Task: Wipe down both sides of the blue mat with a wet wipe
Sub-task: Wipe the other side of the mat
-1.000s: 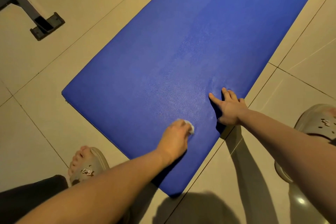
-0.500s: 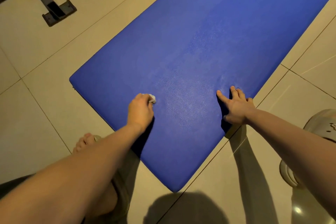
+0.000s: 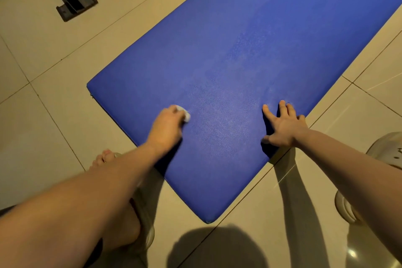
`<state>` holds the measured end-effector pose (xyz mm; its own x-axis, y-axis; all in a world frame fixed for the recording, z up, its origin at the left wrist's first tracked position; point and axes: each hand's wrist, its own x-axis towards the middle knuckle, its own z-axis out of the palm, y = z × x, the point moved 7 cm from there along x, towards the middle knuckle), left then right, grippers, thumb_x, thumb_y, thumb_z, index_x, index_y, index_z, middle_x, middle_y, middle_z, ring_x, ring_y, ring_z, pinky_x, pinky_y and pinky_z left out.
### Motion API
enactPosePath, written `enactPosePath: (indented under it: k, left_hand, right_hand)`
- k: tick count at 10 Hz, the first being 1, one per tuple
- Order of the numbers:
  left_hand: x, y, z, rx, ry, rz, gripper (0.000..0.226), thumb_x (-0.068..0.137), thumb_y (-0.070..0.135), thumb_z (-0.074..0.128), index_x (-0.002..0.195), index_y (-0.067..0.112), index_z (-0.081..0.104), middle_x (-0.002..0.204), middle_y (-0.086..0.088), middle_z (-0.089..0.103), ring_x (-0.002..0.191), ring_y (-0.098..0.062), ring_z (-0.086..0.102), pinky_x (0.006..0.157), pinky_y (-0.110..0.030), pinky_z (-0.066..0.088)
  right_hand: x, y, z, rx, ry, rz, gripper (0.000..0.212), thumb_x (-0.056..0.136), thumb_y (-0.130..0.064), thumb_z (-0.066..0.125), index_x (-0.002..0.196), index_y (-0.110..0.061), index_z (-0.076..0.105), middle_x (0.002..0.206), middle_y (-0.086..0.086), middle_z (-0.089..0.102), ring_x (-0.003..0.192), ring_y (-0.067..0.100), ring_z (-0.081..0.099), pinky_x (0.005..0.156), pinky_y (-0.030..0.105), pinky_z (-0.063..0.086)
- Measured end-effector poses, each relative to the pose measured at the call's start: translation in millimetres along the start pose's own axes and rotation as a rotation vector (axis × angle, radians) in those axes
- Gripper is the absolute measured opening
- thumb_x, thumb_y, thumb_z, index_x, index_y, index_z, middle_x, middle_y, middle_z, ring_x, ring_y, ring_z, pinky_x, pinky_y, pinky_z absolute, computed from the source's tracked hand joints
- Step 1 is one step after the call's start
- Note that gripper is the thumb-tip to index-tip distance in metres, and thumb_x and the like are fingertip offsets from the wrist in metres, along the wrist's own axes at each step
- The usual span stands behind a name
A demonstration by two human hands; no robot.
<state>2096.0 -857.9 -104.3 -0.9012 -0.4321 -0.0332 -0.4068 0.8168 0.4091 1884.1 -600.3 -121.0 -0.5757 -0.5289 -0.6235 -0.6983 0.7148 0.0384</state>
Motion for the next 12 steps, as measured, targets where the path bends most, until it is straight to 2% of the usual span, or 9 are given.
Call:
enactPosePath:
  k: [1,2,3,5,6,8,9,11,12]
  left_hand:
    - [6.0,-38.7,-20.7,-0.02,0.157,-0.34,0.009,0.095,0.004,0.056,0.102,0.009,0.06,0.105,-0.01,0.062,0.091,-0.029,0.058,0.073,-0.035,0.042]
    - [-3.5,-4.3,-5.4,-0.048,0.173,-0.315,0.014,0.094,0.002,0.055,0.107,0.007,0.057,0.099,-0.012,0.059,0.085,-0.03,0.054,0.068,-0.037,0.04]
    - [-18.3,43.1,29.1,-0.108,0.074,-0.16,0.019,0.087,-0.004,0.057,0.1,0.009,0.064,0.099,-0.008,0.058,0.086,-0.028,0.055,0.071,-0.032,0.042]
    - [-35.5,114.8,58.6,-0.125,-0.206,0.22,0.008,0.095,0.008,0.059,0.097,0.015,0.061,0.102,-0.001,0.055,0.09,-0.019,0.052,0.075,-0.032,0.048]
    - [-12.8,85.9,40.6,-0.021,-0.239,0.25,0.012,0.089,0.005,0.062,0.095,0.015,0.061,0.103,-0.001,0.056,0.092,-0.022,0.055,0.074,-0.032,0.048]
    - [11.8,-31.9,-20.9,0.03,0.069,-0.394,0.013,0.096,0.005,0.055,0.087,0.007,0.064,0.096,-0.006,0.058,0.076,-0.018,0.048,0.069,-0.032,0.039]
    - [-3.1,-0.6,-8.9,-0.004,0.088,-0.362,0.016,0.098,0.01,0.058,0.083,0.008,0.064,0.092,-0.01,0.062,0.074,-0.023,0.052,0.067,-0.028,0.031]
    - [-48.5,124.5,51.6,-0.116,-0.218,0.137,0.011,0.093,0.009,0.059,0.091,0.011,0.069,0.1,-0.005,0.062,0.091,-0.026,0.06,0.077,-0.037,0.052]
    - [-56.6,148.2,64.3,-0.027,-0.351,0.39,0.01,0.092,0.009,0.063,0.1,0.013,0.066,0.105,-0.003,0.056,0.093,-0.023,0.053,0.071,-0.037,0.05]
  right_hand:
    - [0.9,-0.8,2.0,-0.002,0.001,-0.003,0.11,0.084,-0.071,0.06,0.158,-0.035,-0.015,0.165,0.017,-0.017,0.153,0.042,-0.009,0.12,0.059,0.017]
    - [1.8,-0.8,1.9,-0.001,0.001,0.0,0.112,0.084,-0.071,0.061,0.158,-0.035,-0.015,0.165,0.017,-0.018,0.153,0.042,-0.009,0.121,0.06,0.017]
    - [2.4,-1.7,2.1,-0.006,-0.009,0.01,0.114,0.083,-0.07,0.063,0.157,-0.034,-0.016,0.165,0.017,-0.019,0.153,0.043,-0.01,0.121,0.059,0.017]
    - [1.9,-5.5,2.0,0.01,-0.02,0.021,0.115,0.084,-0.068,0.065,0.158,-0.033,-0.016,0.164,0.018,-0.02,0.152,0.043,-0.011,0.12,0.06,0.015]
    - [2.6,-5.4,3.0,0.029,-0.021,0.022,0.116,0.083,-0.067,0.066,0.157,-0.033,-0.016,0.164,0.017,-0.021,0.152,0.043,-0.013,0.121,0.06,0.014]
    - [3.7,-3.1,5.3,0.032,-0.015,0.019,0.116,0.083,-0.068,0.065,0.157,-0.034,-0.017,0.164,0.018,-0.022,0.152,0.043,-0.014,0.12,0.06,0.013]
    - [3.8,-2.2,6.1,0.02,-0.009,0.019,0.116,0.083,-0.069,0.064,0.157,-0.034,-0.017,0.164,0.018,-0.021,0.152,0.043,-0.013,0.12,0.06,0.015]
    - [4.3,-1.2,5.9,0.018,-0.001,0.006,0.116,0.083,-0.069,0.064,0.157,-0.033,-0.018,0.164,0.018,-0.02,0.152,0.043,-0.012,0.12,0.059,0.016]
    - [5.0,-0.2,5.9,0.022,0.006,0.008,0.115,0.083,-0.069,0.064,0.157,-0.033,-0.017,0.165,0.018,-0.02,0.152,0.043,-0.012,0.12,0.059,0.016]
